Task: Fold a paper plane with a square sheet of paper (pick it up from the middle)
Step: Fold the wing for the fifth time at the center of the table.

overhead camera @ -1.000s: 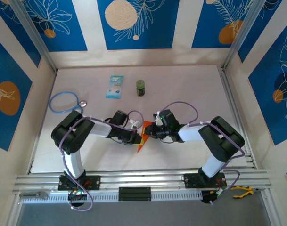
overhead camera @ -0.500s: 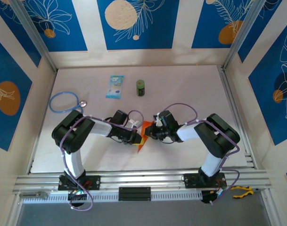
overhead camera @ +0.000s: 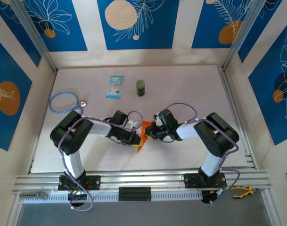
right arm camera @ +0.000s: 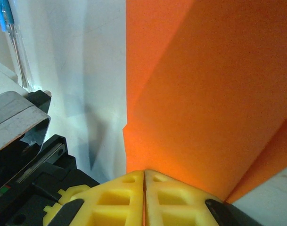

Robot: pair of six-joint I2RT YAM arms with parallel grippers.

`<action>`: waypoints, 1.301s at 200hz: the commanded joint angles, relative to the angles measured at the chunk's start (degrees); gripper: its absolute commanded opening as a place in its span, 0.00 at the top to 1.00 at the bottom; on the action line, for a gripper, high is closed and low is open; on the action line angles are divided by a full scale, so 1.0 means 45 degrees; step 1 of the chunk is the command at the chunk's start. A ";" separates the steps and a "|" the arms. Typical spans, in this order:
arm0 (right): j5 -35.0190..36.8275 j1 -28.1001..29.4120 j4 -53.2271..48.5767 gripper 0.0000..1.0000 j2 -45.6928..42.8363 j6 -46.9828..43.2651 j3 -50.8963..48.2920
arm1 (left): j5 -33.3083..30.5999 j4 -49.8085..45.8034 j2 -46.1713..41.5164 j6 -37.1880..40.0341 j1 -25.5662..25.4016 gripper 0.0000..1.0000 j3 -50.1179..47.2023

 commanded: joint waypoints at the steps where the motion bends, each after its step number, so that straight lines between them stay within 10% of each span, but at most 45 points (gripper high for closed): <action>1: 0.0731 0.0112 -0.1193 0.91 0.0590 -0.0013 0.0169 | 0.0518 -0.1556 -0.0335 0.0804 0.0007 0.97 -0.0180; 260: 0.2185 0.0590 -0.3556 0.92 0.0156 0.0338 0.0815 | -0.1152 -0.5253 -0.0768 0.2248 -0.0297 0.97 0.0179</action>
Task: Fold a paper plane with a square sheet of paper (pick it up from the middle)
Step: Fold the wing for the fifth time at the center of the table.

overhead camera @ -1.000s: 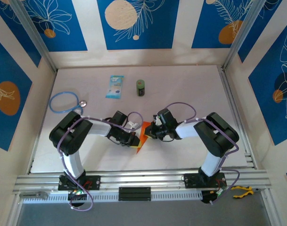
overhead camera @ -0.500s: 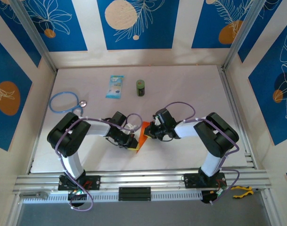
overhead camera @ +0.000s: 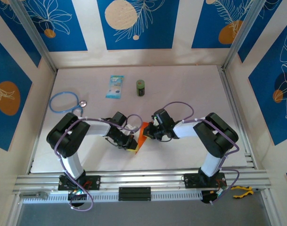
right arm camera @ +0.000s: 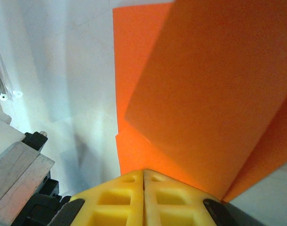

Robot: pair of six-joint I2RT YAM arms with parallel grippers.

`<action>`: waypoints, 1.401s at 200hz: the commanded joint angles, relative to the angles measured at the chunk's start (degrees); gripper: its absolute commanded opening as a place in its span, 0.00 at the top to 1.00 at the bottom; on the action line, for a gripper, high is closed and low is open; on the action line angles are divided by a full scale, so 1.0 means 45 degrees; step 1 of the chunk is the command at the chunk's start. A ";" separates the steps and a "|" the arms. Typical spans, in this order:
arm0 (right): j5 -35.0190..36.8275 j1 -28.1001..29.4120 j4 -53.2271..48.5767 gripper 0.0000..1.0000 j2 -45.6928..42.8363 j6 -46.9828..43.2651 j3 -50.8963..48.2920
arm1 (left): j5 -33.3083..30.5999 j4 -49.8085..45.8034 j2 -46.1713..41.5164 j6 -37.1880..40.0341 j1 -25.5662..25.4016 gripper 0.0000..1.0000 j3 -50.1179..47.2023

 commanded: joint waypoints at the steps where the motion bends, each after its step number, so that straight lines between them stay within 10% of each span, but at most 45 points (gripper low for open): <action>1: 0.1083 0.0046 -0.1594 0.92 0.0174 0.0074 -0.0151 | -0.0565 -0.1420 -0.0117 0.0374 -0.0117 0.97 -0.0105; 80: 0.1103 0.0125 -0.1642 0.92 0.0221 0.0109 -0.0111 | -0.1336 -0.1648 -0.0498 0.0433 -0.0132 0.83 -0.0146; 111: 0.1103 0.0170 -0.1631 0.92 0.0225 0.0094 -0.0131 | -0.1179 -0.1453 -0.0485 0.0412 -0.0136 1.00 -0.0253; 203: 0.1162 0.0164 -0.1662 0.92 0.0206 0.0121 -0.0107 | -0.1602 -0.0516 -0.2565 -0.0548 -0.0119 0.85 -0.0640; 280: 0.1143 0.0164 -0.1632 0.93 0.0239 0.0170 -0.0131 | 0.0028 0.0991 -0.1656 -0.1032 -0.0406 1.00 0.0875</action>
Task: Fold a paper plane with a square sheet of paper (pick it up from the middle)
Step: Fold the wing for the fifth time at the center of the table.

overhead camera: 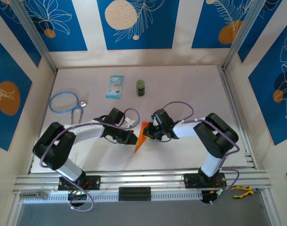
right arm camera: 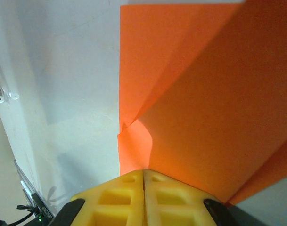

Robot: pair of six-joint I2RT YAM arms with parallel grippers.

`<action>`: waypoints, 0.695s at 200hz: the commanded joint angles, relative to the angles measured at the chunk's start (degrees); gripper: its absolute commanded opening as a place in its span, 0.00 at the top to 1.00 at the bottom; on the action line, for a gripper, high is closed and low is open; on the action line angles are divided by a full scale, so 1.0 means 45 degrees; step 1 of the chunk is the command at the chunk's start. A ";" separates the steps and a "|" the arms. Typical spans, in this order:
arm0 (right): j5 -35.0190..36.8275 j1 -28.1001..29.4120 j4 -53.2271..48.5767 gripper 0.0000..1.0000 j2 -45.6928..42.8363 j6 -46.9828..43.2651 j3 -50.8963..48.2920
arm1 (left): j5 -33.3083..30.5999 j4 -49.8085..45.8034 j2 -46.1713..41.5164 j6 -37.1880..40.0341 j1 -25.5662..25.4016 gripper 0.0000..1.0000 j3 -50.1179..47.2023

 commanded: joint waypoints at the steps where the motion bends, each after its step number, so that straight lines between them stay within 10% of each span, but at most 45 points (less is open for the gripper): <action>1: 0.0832 0.0028 -0.1452 0.93 0.0308 0.0141 -0.0190 | 0.0660 0.0489 0.0717 -0.0075 -0.0301 1.00 0.0892; 139: 0.1016 0.0029 -0.1772 0.93 0.0221 0.0137 -0.0378 | -0.1893 -0.1010 0.2530 0.0636 -0.0900 1.00 0.0546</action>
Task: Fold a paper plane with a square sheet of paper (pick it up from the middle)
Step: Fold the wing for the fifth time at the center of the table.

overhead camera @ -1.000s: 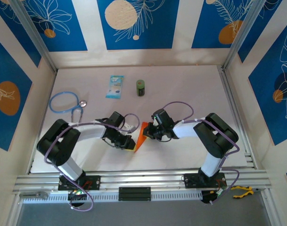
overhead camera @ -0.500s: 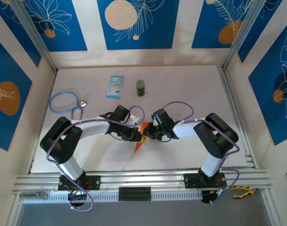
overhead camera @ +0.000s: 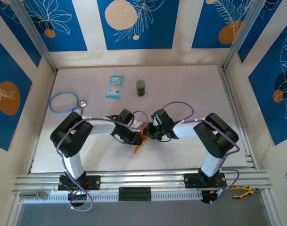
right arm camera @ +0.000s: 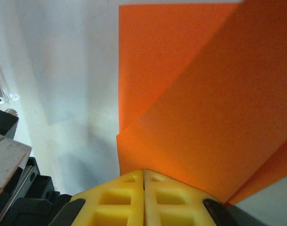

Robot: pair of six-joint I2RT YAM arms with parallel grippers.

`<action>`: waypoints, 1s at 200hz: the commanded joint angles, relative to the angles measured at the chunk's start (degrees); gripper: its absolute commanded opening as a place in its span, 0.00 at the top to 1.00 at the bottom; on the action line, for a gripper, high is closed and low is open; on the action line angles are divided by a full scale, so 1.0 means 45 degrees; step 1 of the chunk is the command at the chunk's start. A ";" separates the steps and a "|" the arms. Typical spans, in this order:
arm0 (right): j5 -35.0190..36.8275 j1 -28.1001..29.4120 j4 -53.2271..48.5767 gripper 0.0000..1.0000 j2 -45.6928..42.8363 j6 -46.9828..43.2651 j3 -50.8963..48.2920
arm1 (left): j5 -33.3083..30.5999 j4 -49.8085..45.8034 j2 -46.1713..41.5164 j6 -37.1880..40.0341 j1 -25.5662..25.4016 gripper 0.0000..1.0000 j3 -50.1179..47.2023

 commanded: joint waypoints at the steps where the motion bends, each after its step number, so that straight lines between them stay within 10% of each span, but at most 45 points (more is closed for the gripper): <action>1: 0.1007 0.0028 -0.1747 0.93 0.0238 0.0037 -0.0377 | -0.0550 -0.1353 -0.0199 0.0438 -0.0083 1.00 -0.0614; 200: 0.1018 0.0038 -0.1851 0.93 0.0393 -0.0005 -0.0162 | -0.1921 -0.3686 -0.3276 0.0700 -0.0086 1.00 -0.1697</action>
